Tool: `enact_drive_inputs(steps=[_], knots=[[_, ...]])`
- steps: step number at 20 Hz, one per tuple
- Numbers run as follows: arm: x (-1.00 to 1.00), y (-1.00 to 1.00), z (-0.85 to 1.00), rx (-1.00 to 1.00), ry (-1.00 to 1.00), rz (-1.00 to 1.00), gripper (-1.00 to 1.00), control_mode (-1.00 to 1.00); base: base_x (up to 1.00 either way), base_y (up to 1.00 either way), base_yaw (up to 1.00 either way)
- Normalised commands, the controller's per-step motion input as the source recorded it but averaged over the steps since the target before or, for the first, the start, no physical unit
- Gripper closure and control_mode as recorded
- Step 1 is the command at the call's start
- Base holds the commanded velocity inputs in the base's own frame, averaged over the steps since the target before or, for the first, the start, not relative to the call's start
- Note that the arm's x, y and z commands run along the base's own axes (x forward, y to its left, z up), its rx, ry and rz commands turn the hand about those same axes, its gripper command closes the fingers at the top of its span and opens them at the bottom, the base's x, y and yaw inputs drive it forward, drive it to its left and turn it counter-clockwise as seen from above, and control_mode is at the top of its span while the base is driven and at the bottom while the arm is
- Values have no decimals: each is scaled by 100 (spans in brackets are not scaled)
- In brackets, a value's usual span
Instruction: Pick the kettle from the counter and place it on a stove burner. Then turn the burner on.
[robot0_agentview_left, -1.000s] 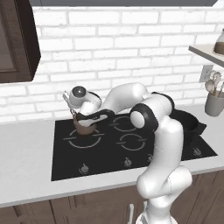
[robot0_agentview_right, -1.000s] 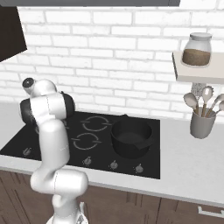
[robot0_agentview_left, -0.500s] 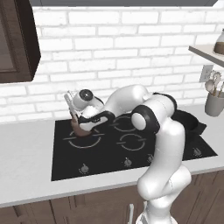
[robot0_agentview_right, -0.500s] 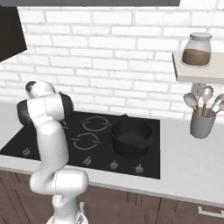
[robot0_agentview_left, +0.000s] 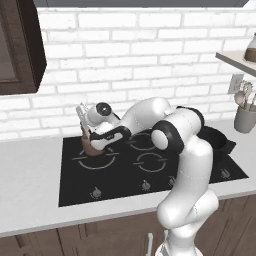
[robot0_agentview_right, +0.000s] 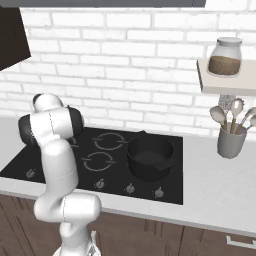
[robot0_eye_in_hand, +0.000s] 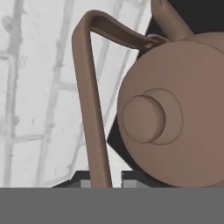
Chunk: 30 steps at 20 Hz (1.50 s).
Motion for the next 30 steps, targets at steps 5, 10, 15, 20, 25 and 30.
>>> enact_drive_inputs(steps=[5, 10, 15, 20, 25, 30], knots=[[-15, 0, -18, 1, 0, 0, 100, -100, 0, 0, 0], [-15, 3, -8, 7, 1, 0, 100, -100, 0, 0, 0], [-24, 19, -1, 4, 0, 0, 100, -100, 0, 0, 0], [-7, 4, 0, 2, 0, 0, 100, -100, 0, 0, 0], [0, 0, 0, 0, 0, 0, -100, -100, 0, 0, 0], [0, 0, -4, 0, -5, 0, -100, -100, 0, 0, 0]])
